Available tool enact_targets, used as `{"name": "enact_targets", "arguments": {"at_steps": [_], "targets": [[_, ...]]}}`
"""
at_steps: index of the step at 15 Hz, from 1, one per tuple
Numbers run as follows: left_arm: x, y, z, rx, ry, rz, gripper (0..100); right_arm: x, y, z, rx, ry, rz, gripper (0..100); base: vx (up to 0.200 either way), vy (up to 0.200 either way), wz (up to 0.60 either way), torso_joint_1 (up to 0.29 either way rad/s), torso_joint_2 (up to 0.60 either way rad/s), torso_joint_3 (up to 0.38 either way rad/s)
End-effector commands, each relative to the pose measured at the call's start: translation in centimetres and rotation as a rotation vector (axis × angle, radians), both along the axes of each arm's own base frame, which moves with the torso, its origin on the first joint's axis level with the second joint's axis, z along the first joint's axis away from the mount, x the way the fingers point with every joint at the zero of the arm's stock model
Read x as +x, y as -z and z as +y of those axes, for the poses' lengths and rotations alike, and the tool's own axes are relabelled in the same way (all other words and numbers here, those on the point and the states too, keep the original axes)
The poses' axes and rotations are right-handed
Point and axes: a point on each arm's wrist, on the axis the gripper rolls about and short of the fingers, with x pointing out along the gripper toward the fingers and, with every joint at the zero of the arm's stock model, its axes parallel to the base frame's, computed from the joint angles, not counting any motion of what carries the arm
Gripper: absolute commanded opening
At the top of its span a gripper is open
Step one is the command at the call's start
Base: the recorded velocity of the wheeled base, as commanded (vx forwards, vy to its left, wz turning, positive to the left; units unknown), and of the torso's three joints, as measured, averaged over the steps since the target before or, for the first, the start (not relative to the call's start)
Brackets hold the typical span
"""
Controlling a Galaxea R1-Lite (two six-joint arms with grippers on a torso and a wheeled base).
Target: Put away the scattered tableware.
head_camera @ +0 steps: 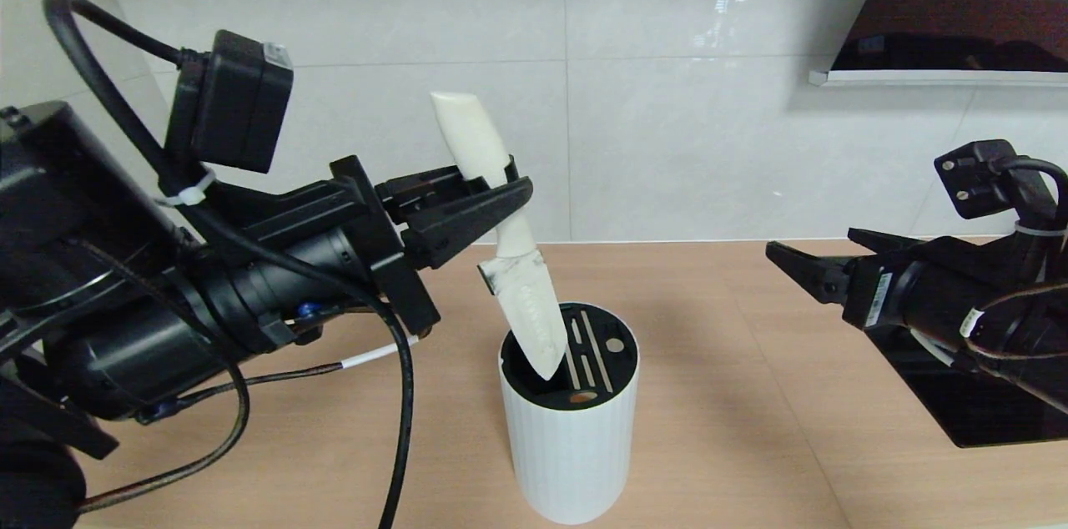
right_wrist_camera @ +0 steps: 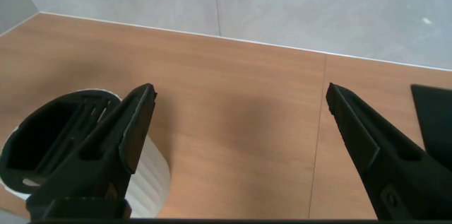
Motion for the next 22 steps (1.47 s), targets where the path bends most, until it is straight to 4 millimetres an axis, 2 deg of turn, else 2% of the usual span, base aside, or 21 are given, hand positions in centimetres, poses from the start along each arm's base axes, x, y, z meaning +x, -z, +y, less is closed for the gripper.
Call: {"name": "enact_targets", "arguments": {"at_steps": [1,21,22], "targets": [[0.5,0.9,-0.4,0.02,0.002,0.028,0,0.1,0.3,0.1,-0.005,-0.001,0.01,100,0.0,0.0,0.0,0.0,0.0,0.0],[1.6,4.0,-1.1,0.097,-0.002,0.105,0,0.2,0.8,0.4,-0.016,-0.01,0.028,100,0.0,0.0,0.0,0.0,0.0,0.0],[1.9,4.7,-1.2,0.112,-0.002,0.126,0,0.2,0.8,0.4,-0.016,-0.012,0.028,100,0.0,0.0,0.0,0.0,0.0,0.0]]}}
